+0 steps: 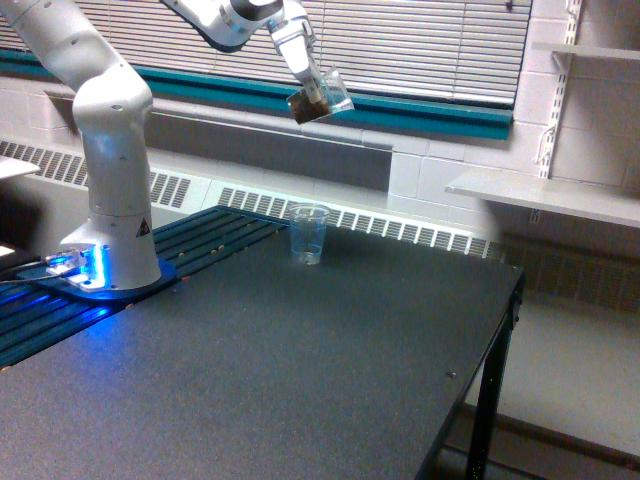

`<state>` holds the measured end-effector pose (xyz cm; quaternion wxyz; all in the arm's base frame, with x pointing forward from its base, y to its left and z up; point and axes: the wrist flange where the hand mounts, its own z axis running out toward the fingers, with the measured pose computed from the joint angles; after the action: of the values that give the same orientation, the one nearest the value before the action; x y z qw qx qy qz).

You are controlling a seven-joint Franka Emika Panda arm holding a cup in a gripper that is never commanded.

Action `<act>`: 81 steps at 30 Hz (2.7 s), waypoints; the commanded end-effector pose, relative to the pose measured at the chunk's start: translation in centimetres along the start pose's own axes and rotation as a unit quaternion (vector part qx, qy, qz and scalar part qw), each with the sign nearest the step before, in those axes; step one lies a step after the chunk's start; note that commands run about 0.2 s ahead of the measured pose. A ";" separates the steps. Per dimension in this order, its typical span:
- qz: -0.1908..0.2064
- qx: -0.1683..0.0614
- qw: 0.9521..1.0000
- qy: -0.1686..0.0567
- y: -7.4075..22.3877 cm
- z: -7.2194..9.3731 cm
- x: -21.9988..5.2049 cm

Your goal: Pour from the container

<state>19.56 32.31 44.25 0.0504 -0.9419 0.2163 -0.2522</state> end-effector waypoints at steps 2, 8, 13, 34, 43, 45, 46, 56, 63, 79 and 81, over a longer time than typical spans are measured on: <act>0.046 -0.009 0.999 -0.015 -0.6 1.0 1.1; 0.064 -0.011 0.997 -0.030 -1.8 1.4 1.5; 0.079 -0.015 0.996 -0.039 -2.7 1.9 1.7; 0.166 -0.052 0.983 -0.053 -4.4 3.2 3.0; 0.160 -0.045 0.984 -0.058 -4.7 1.8 1.3; 0.155 -0.043 0.985 -0.064 -4.6 1.6 0.6; 0.150 -0.040 0.986 -0.069 -4.6 1.3 0.0; 0.143 -0.044 0.986 -0.079 -3.4 1.2 -2.9; 0.171 -0.065 0.980 -0.076 -2.8 3.2 -2.0; 0.190 -0.060 0.973 -0.120 -4.3 4.1 -3.9; 0.194 -0.063 0.972 -0.121 -4.2 4.3 -4.0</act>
<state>20.14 37.22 39.28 0.0543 -0.9130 0.3887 -0.1113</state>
